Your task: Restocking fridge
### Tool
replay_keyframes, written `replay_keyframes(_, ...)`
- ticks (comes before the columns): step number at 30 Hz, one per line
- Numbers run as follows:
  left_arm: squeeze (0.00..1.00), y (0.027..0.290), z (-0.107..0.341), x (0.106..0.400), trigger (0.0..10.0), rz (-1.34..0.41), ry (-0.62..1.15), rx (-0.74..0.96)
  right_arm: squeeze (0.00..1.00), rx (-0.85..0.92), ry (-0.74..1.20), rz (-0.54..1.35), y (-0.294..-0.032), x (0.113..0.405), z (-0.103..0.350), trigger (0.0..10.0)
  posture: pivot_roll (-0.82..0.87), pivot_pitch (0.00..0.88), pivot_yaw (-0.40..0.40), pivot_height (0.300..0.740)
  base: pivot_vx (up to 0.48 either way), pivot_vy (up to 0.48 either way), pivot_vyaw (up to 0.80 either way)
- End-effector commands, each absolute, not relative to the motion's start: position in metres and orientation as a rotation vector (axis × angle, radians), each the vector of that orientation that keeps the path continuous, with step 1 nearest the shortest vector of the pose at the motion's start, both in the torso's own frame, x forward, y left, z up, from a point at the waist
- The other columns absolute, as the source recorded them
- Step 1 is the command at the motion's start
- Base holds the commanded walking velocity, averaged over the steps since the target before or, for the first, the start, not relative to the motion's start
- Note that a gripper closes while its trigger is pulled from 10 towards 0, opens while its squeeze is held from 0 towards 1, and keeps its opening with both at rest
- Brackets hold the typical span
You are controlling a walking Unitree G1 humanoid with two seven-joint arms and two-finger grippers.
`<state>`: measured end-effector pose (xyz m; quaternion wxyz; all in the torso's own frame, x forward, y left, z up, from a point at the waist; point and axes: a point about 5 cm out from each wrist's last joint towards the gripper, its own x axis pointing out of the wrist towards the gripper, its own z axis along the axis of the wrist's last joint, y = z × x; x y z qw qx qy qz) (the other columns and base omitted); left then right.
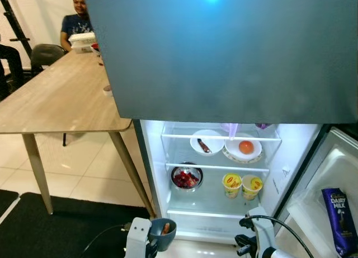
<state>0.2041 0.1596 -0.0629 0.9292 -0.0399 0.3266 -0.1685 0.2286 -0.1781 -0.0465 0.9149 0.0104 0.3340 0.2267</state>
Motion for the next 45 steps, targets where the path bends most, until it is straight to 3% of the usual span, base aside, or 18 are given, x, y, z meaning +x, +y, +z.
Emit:
replay_keyframes(1, 0.00, 0.164, -0.063, 0.203, 10.0, -0.342, 0.675, -0.069, 0.00, 0.026, 0.678, 0.469, -0.174, 0.230, -0.046, 10.0, -0.07, 0.000, 0.042, 0.740, 0.285, 0.000, 0.00)
replay_keyframes(11, 0.00, 0.163, -0.062, 0.205, 10.0, -0.345, 0.666, -0.068, 0.00, 0.028, 0.675, 0.465, -0.175, 0.231, -0.045, 10.0, -0.07, 0.000, 0.042, 0.740, 0.285, 0.000, 0.00)
replay_keyframes(23, 0.00, 0.159, -0.061, 0.206, 10.0, -0.383, 0.668, -0.059, 0.00, 0.033, 0.672, 0.464, -0.175, 0.231, -0.045, 10.0, -0.07, 0.000, 0.044, 0.740, 0.000, -0.319, 0.00)
replay_keyframes(45, 0.00, 0.150, -0.056, 0.213, 10.0, -0.428, 0.615, -0.072, 0.00, 0.033, 0.692, 0.479, -0.171, 0.231, -0.046, 10.0, -0.07, 0.000, 0.040, 0.740, 0.000, 0.000, -0.10)
